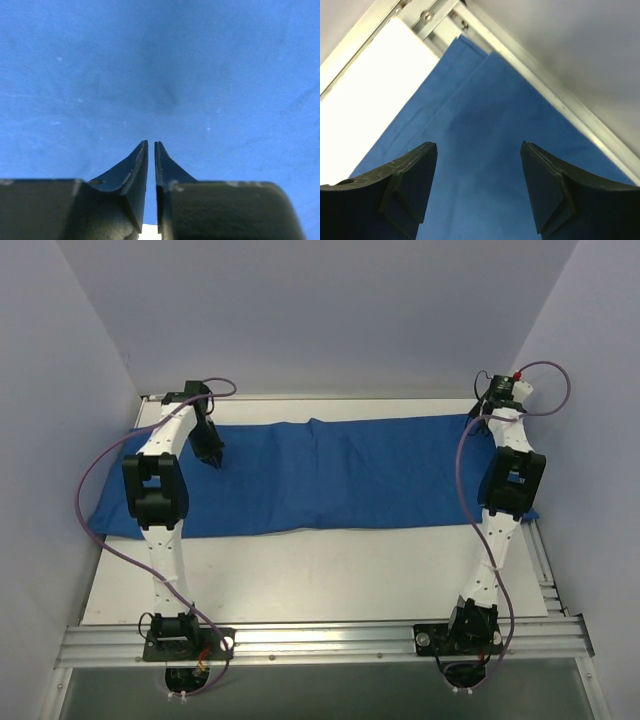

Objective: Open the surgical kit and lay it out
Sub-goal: Open the surgical kit at the center of the board.

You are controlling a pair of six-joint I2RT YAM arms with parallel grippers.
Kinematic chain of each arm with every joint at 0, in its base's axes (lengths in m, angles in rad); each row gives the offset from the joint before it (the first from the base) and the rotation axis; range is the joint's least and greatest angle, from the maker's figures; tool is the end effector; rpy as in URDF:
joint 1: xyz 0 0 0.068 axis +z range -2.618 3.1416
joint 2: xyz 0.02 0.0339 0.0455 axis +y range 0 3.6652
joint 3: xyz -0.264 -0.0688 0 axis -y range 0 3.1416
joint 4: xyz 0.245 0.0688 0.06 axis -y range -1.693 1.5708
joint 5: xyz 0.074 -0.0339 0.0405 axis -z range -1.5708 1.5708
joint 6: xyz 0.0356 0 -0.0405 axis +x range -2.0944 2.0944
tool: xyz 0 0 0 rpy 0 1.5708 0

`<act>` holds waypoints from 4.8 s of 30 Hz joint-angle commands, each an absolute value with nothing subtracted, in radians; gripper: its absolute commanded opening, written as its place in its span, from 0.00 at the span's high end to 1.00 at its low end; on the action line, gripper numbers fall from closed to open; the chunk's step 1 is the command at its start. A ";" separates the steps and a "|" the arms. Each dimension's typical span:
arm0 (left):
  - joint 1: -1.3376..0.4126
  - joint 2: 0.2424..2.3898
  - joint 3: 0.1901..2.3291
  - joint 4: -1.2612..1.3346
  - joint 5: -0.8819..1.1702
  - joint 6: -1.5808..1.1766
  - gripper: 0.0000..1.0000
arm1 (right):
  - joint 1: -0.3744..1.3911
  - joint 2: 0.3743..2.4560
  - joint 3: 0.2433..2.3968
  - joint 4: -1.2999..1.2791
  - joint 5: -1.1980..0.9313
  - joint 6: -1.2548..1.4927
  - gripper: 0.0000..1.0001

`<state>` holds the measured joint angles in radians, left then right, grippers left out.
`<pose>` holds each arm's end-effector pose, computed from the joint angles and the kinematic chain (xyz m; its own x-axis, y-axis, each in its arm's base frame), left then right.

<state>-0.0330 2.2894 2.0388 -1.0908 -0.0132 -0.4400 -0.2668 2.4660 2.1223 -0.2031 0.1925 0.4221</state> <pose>0.4707 -0.0151 0.2029 -0.8933 -0.3966 -0.2112 -0.3874 0.9180 -0.0852 0.5480 -0.1568 0.1959 -0.2869 0.4953 -0.8200 0.5853 0.7682 0.2592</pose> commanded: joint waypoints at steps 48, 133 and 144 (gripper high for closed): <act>-0.063 2.505 2.278 -1.201 0.064 -0.476 0.98 | -0.291 2.752 2.450 -0.150 0.331 0.382 0.38; 0.132 2.029 1.842 -1.034 0.072 -0.543 0.57 | -0.298 0.992 1.169 -1.117 0.238 0.795 1.00; 0.132 2.151 2.140 -1.149 -0.014 -0.525 0.48 | -0.010 1.425 1.383 -0.629 -0.092 0.399 0.25</act>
